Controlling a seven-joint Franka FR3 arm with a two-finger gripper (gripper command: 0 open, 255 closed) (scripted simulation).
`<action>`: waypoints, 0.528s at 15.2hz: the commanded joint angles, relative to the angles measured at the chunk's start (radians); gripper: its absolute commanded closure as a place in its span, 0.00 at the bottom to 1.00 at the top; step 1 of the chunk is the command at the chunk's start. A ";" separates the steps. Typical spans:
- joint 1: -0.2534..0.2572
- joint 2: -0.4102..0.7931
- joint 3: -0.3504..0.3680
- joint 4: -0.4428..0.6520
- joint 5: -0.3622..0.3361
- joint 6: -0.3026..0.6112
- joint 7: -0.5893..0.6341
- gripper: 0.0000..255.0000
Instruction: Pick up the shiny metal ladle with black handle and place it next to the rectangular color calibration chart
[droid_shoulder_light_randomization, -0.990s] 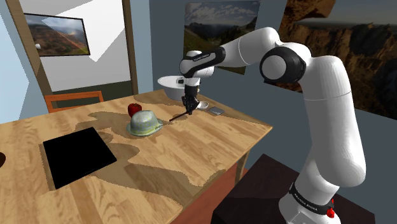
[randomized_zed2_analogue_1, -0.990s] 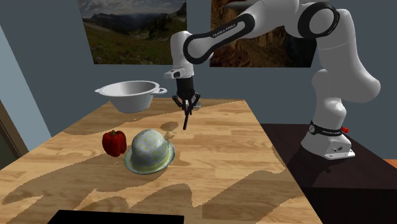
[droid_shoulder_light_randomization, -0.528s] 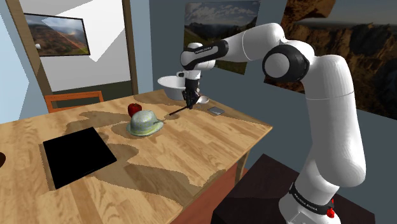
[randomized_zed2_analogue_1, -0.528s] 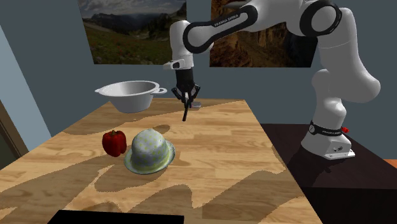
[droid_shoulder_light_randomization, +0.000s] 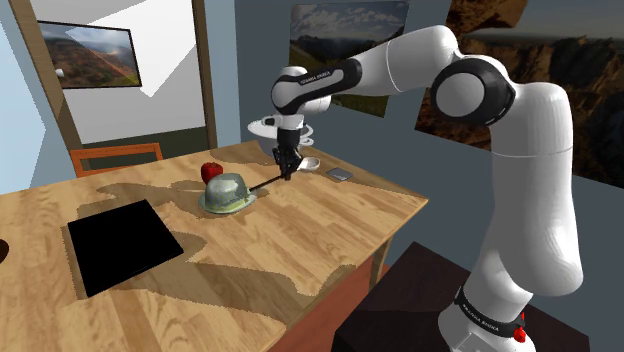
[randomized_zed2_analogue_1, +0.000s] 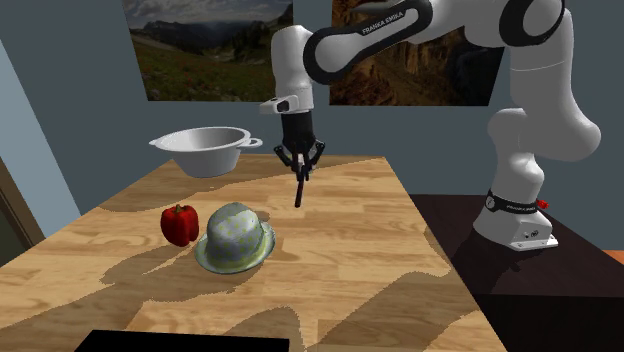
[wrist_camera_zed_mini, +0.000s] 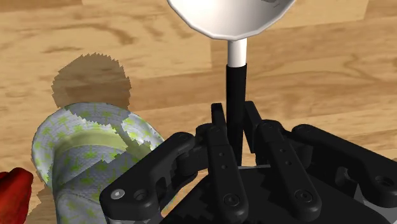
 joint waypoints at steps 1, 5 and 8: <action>0.031 -0.002 0.014 0.002 -0.002 0.003 0.046 1.00; 0.091 -0.019 0.040 -0.023 -0.007 0.023 0.129 1.00; 0.134 -0.022 0.060 -0.028 -0.010 0.035 0.191 1.00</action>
